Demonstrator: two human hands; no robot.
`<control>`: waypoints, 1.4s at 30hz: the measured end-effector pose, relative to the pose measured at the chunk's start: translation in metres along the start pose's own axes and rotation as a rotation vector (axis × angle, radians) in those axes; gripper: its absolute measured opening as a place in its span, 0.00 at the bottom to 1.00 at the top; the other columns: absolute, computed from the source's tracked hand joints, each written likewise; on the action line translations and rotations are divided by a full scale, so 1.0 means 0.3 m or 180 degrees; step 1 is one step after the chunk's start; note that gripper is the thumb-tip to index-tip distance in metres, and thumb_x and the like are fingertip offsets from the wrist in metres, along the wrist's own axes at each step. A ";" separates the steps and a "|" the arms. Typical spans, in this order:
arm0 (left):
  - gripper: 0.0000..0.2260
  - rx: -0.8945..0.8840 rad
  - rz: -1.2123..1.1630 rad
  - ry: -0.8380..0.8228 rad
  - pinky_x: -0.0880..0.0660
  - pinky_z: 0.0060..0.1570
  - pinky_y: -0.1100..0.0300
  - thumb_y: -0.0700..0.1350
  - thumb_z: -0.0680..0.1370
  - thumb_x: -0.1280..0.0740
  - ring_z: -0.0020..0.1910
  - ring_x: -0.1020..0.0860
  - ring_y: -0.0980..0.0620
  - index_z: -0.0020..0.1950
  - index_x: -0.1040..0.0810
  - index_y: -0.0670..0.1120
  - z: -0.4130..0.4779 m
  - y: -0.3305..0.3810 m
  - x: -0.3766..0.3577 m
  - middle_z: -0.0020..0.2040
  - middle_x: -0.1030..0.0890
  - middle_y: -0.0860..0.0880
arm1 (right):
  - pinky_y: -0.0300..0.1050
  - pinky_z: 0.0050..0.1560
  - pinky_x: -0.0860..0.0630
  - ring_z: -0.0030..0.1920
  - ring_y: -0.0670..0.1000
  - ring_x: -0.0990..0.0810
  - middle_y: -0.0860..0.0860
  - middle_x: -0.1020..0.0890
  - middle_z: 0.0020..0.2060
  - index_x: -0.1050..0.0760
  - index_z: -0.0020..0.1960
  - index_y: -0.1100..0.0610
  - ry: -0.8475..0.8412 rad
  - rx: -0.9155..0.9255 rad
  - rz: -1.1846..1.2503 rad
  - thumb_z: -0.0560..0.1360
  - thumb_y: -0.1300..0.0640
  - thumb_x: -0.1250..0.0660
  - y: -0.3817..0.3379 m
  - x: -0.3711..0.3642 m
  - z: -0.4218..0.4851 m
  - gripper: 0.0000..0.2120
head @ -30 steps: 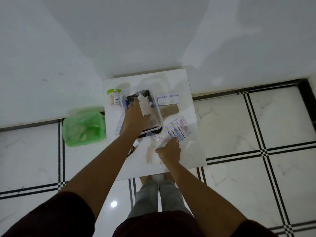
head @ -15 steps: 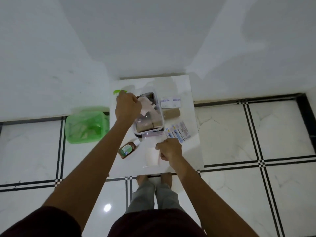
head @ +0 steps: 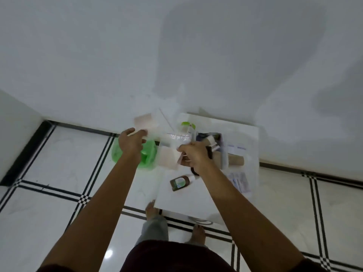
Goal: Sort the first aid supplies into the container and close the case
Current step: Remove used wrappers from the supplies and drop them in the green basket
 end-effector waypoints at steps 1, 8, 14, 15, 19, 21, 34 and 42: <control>0.13 0.0068 -0.0102 0.0074 0.36 0.20 0.66 0.38 0.69 0.28 0.31 0.26 0.53 0.51 0.27 0.44 0.039 -0.004 0.040 0.38 0.23 0.47 | 0.51 0.37 0.20 0.36 0.56 0.21 0.59 0.22 0.36 0.27 0.40 0.61 0.0014 0.0018 -0.0011 0.70 0.69 0.30 -0.013 -0.052 0.034 0.07; 0.11 0.0429 0.0150 0.0702 0.36 0.21 0.64 0.38 0.70 0.30 0.23 0.32 0.52 0.31 0.30 0.43 0.431 -0.090 0.341 0.29 0.28 0.45 | 0.56 0.37 0.17 0.40 0.59 0.17 0.65 0.20 0.46 0.27 0.43 0.65 0.0401 -0.0077 -0.0366 0.70 0.70 0.31 0.002 -0.442 0.335 0.05; 0.06 0.0478 0.1115 0.0629 0.34 0.16 0.68 0.38 0.71 0.33 0.14 0.29 0.59 0.43 0.26 0.35 0.969 -0.186 0.498 0.38 0.24 0.43 | 0.59 0.37 0.17 0.42 0.60 0.17 0.63 0.19 0.46 0.26 0.47 0.65 0.0953 -0.0528 -0.0966 0.71 0.68 0.31 0.202 -0.751 0.756 0.07; 0.10 0.0455 0.1309 0.0561 0.33 0.16 0.69 0.39 0.71 0.34 0.14 0.28 0.59 0.48 0.25 0.33 1.061 -0.214 0.506 0.40 0.23 0.42 | 0.59 0.38 0.17 0.42 0.61 0.16 0.63 0.19 0.46 0.26 0.47 0.66 0.1070 -0.0558 -0.1120 0.71 0.67 0.31 0.241 -0.790 0.833 0.07; 0.14 0.0398 0.2029 0.0266 0.21 0.35 0.55 0.39 0.72 0.35 0.24 0.21 0.45 0.55 0.23 0.34 1.359 -0.369 0.498 0.38 0.23 0.42 | 0.57 0.45 0.17 0.46 0.62 0.17 0.63 0.18 0.48 0.24 0.52 0.67 0.1301 -0.0741 -0.1443 0.71 0.66 0.32 0.421 -0.904 1.096 0.10; 0.14 0.0506 0.2138 0.0192 0.20 0.41 0.52 0.40 0.73 0.35 0.27 0.21 0.43 0.56 0.23 0.34 1.471 -0.473 0.485 0.37 0.21 0.40 | 0.57 0.45 0.17 0.47 0.63 0.17 0.62 0.18 0.48 0.24 0.52 0.67 0.1355 -0.0876 -0.1479 0.70 0.67 0.33 0.516 -0.931 1.220 0.11; 0.12 0.0619 0.3743 -0.0544 0.30 0.43 0.54 0.42 0.75 0.38 0.51 0.22 0.37 0.49 0.24 0.33 1.699 -0.841 0.407 0.46 0.21 0.38 | 0.49 0.47 0.24 0.54 0.61 0.21 0.61 0.21 0.55 0.27 0.58 0.66 0.0708 -0.0671 -0.2879 0.77 0.59 0.40 0.701 -1.004 1.488 0.13; 0.13 -0.1022 0.3738 -0.1003 0.29 0.58 0.52 0.41 0.78 0.39 0.59 0.24 0.41 0.61 0.24 0.38 1.286 -0.437 0.190 0.60 0.21 0.39 | 0.51 0.47 0.27 0.50 0.61 0.23 0.61 0.21 0.48 0.27 0.51 0.65 0.0380 0.1153 -0.3826 0.75 0.64 0.40 0.320 -0.964 1.144 0.08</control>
Point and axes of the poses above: each hand's wrist, its own z-axis towards the middle knuckle, its own x-axis out of the back of the hand, y = z × x, the point moved 8 cm from there along z, towards the middle knuckle
